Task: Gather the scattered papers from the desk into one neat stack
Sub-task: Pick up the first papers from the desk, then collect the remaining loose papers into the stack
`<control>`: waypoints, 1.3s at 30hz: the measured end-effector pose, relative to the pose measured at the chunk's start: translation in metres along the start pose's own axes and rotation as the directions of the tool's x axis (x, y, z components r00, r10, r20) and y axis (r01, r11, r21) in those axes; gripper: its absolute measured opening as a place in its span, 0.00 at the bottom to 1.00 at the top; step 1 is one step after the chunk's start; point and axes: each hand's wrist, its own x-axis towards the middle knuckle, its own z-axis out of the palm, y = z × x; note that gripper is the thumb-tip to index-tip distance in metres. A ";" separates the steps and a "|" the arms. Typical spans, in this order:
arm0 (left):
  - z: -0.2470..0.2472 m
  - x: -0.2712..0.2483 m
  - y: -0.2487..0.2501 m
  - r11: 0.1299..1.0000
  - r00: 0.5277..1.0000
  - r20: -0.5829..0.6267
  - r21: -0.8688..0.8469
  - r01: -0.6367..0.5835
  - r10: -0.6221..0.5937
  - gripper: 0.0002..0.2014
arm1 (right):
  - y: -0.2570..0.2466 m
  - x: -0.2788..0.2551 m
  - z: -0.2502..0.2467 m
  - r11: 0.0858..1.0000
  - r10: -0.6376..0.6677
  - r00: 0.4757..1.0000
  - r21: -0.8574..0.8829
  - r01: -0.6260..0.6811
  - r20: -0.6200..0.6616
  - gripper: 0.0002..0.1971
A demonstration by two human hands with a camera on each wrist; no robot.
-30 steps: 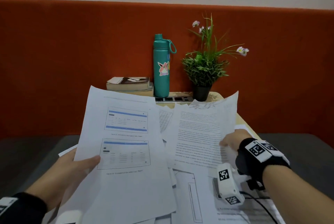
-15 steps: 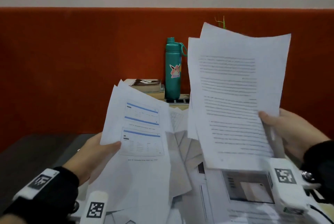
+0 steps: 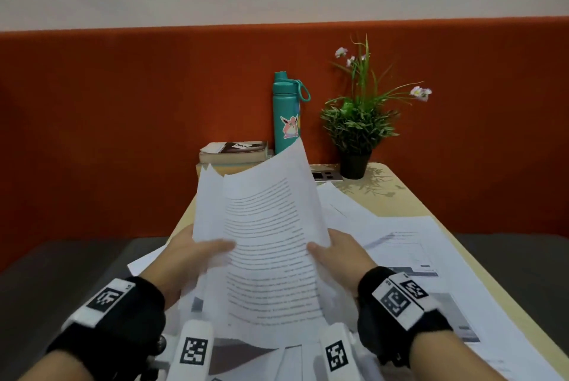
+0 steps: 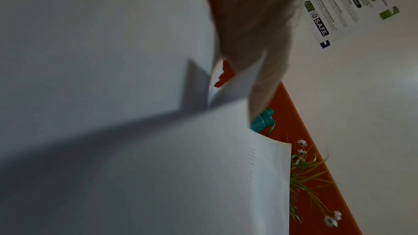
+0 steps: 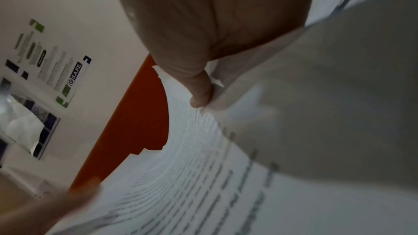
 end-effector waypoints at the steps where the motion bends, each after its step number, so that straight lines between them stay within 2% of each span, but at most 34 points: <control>1: -0.004 -0.001 0.000 0.998 1.000 -0.011 0.061 -0.004 0.005 0.17 | 0.000 -0.001 -0.002 0.999 -0.008 1.000 0.037 0.008 -0.012 0.16; 3: -0.013 -0.006 0.005 0.995 0.999 -0.018 0.094 -0.030 0.032 0.22 | -0.003 -0.006 -0.010 0.987 0.009 0.997 0.158 0.004 -0.079 0.20; 4: -0.018 -0.009 0.008 0.996 0.998 -0.015 0.074 -0.054 0.056 0.23 | -0.003 -0.006 -0.016 0.972 0.032 0.995 0.233 -0.010 -0.093 0.27; 5: -0.023 -0.010 0.012 0.996 0.997 -0.017 0.045 -0.075 0.076 0.23 | -0.003 -0.007 -0.022 0.945 0.057 0.995 0.327 -0.028 -0.079 0.34; 7: -0.028 -0.012 0.018 0.993 0.993 -0.007 -0.028 -0.115 0.114 0.21 | -0.005 -0.009 -0.030 0.827 0.068 0.997 0.557 -0.079 0.039 0.44; 8: -0.028 -0.012 0.019 0.991 0.992 0.010 -0.054 -0.123 0.124 0.20 | -0.006 -0.010 -0.031 0.757 0.049 0.994 0.646 -0.101 0.098 0.45; 9: -0.025 -0.013 0.022 0.990 0.992 0.034 -0.069 -0.121 0.124 0.20 | -0.008 -0.011 -0.031 0.718 0.014 0.991 0.688 -0.103 0.134 0.40; 11: -0.016 -0.014 0.025 0.994 0.991 0.092 -0.065 -0.090 0.096 0.19 | -0.010 -0.014 -0.033 0.748 -0.068 0.986 0.662 -0.051 0.153 0.23; 12: -0.013 -0.012 0.025 0.997 0.992 0.102 -0.034 -0.072 0.075 0.17 | -0.009 -0.015 -0.037 0.765 -0.077 0.989 0.643 -0.024 0.128 0.21; 14: -0.015 -0.006 0.024 0.992 0.998 0.018 0.109 -0.060 0.058 0.10 | 0.002 -0.017 -0.055 0.781 -0.059 0.996 0.625 0.005 0.066 0.29; 15: -0.025 0.001 0.021 0.967 0.996 -0.063 0.251 -0.049 0.067 0.11 | 0.012 -0.017 -0.065 0.800 -0.035 0.999 0.599 0.006 0.037 0.32; 17: -0.051 0.017 0.012 0.844 0.978 -0.189 0.536 0.028 0.088 0.14 | 0.031 -0.020 -0.085 0.843 0.011 1.000 0.539 0.004 -0.025 0.19; 18: -0.064 0.025 0.005 0.772 0.973 -0.222 0.628 0.097 0.058 0.17 | 0.041 -0.022 -0.092 0.850 0.041 0.998 0.527 -0.013 -0.042 0.13; 20: -0.083 0.040 -0.011 0.603 0.966 -0.248 0.761 0.238 -0.068 0.26 | 0.057 -0.024 -0.099 0.855 0.115 0.992 0.513 -0.071 -0.054 0.11; 21: -0.087 0.045 -0.018 0.525 0.962 -0.241 0.807 0.271 -0.126 0.30 | 0.061 -0.024 -0.099 0.858 0.146 0.988 0.504 -0.102 -0.049 0.12; 23: -0.086 0.053 -0.029 0.448 0.962 -0.216 0.852 0.270 -0.169 0.34 | 0.068 -0.021 -0.095 0.854 0.196 0.980 0.498 -0.150 -0.040 0.16; 25: -0.079 0.058 -0.035 0.382 0.966 -0.223 0.888 0.256 -0.131 0.35 | 0.072 -0.018 -0.094 0.853 0.216 0.975 0.494 -0.168 -0.042 0.16; 28: -0.061 0.061 -0.030 0.198 0.954 -0.301 0.935 0.295 0.001 0.35 | 0.075 -0.012 -0.093 0.849 0.241 0.970 0.488 -0.203 -0.016 0.17; 29: -0.055 0.062 -0.027 0.164 0.954 -0.299 0.942 0.293 0.017 0.35 | 0.076 -0.010 -0.093 0.843 0.250 0.968 0.494 -0.213 -0.008 0.17; 30: -0.050 0.065 -0.027 0.159 0.957 -0.289 0.946 0.283 0.011 0.35 | 0.078 -0.009 -0.093 0.839 0.257 0.966 0.496 -0.222 -0.001 0.18; 32: -0.044 0.070 -0.028 0.212 0.962 -0.271 0.939 0.270 -0.026 0.34 | 0.079 -0.008 -0.093 0.837 0.268 0.963 0.492 -0.241 0.016 0.19; 34: -0.042 0.075 -0.027 0.323 0.962 -0.266 0.906 0.272 -0.062 0.33 | 0.081 -0.007 -0.093 0.840 0.274 0.961 0.479 -0.256 0.033 0.19; 36: -0.042 0.078 -0.020 0.430 0.961 -0.265 0.861 0.273 -0.080 0.27 | 0.082 -0.007 -0.094 0.844 0.284 0.958 0.465 -0.266 0.032 0.20; 39: -0.045 0.075 -0.005 0.435 0.960 -0.277 0.859 0.269 -0.046 0.20 | 0.083 -0.006 -0.095 0.844 0.280 0.959 0.462 -0.272 0.052 0.30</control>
